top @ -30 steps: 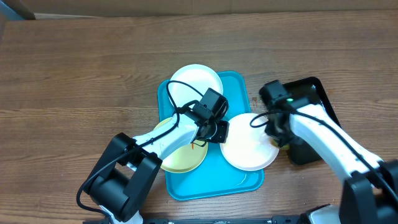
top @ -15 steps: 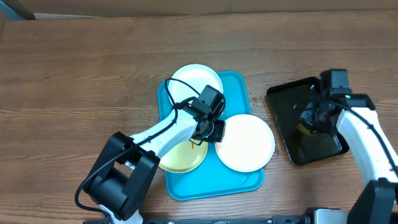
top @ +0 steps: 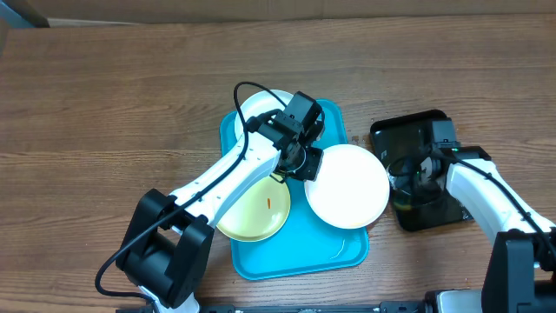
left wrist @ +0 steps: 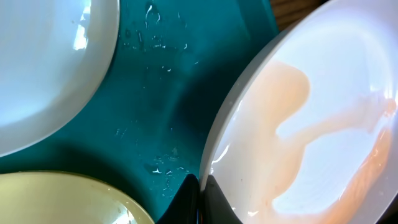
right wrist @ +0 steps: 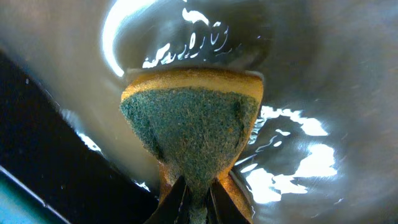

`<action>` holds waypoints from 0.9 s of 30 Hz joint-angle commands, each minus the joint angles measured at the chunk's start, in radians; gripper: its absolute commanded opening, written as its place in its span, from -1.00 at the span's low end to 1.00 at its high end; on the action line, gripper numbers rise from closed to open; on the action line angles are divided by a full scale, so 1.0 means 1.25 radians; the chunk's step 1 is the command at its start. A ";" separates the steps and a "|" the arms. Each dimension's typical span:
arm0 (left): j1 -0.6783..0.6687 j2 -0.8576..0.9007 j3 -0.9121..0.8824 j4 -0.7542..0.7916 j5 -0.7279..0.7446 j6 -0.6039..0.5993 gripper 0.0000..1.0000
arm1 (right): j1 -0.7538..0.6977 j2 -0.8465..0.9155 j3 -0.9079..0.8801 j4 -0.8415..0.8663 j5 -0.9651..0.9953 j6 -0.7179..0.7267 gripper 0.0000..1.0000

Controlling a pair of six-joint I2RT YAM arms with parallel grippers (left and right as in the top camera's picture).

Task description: Clean dirty plates on tray and stack at the side

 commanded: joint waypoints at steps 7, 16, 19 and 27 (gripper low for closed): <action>0.004 -0.019 0.110 -0.078 -0.062 0.040 -0.92 | 0.007 -0.007 -0.002 0.010 -0.151 0.003 -0.73; 0.001 -0.019 0.133 -0.073 -0.068 0.040 -0.92 | -0.078 -0.109 0.076 -0.080 -0.064 -0.022 0.50; -0.007 -0.019 0.146 -0.053 -0.068 0.040 -0.92 | -0.123 -0.160 0.101 -0.113 -0.063 -0.024 0.52; -0.109 -0.006 0.161 0.131 -0.235 0.012 -0.92 | -0.301 -0.222 0.102 -0.212 -0.063 -0.025 0.62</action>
